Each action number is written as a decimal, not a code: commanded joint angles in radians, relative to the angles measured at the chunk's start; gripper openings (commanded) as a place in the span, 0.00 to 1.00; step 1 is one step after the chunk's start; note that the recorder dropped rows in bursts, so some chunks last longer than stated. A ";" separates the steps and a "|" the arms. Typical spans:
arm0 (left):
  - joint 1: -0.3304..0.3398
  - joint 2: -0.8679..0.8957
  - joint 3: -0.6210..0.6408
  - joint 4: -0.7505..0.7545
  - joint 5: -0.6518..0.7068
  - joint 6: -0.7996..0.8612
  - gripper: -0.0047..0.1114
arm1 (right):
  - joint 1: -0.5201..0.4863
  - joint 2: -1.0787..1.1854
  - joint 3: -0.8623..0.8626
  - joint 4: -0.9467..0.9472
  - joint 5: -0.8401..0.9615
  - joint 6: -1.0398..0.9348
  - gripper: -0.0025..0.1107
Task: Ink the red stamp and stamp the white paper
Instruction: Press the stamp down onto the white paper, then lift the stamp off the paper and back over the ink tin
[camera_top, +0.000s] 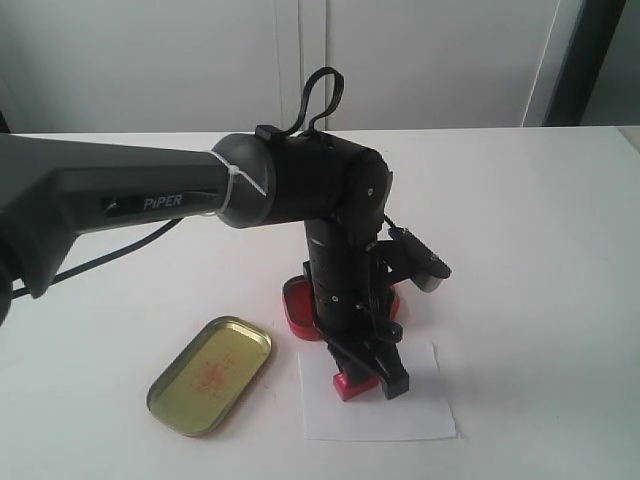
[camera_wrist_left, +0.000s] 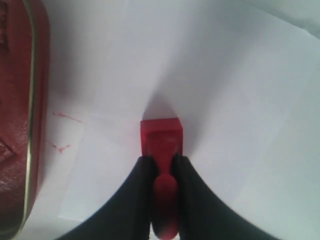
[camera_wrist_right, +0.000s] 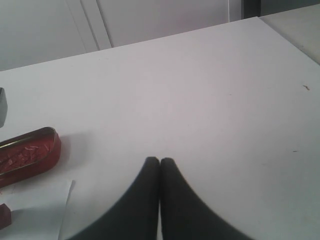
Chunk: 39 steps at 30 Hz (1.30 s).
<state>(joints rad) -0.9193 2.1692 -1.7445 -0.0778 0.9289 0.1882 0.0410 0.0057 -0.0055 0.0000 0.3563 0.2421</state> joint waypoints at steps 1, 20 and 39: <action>-0.011 -0.015 0.008 -0.013 0.024 0.003 0.04 | -0.003 -0.006 0.005 -0.008 -0.016 0.001 0.02; -0.011 -0.052 -0.025 -0.010 0.029 0.003 0.04 | -0.003 -0.006 0.005 -0.008 -0.016 0.001 0.02; -0.011 -0.056 -0.025 0.007 0.036 -0.009 0.04 | -0.003 -0.006 0.005 -0.008 -0.016 0.001 0.02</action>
<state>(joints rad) -0.9228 2.1313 -1.7655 -0.0676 0.9410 0.1882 0.0410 0.0057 -0.0055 0.0000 0.3563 0.2421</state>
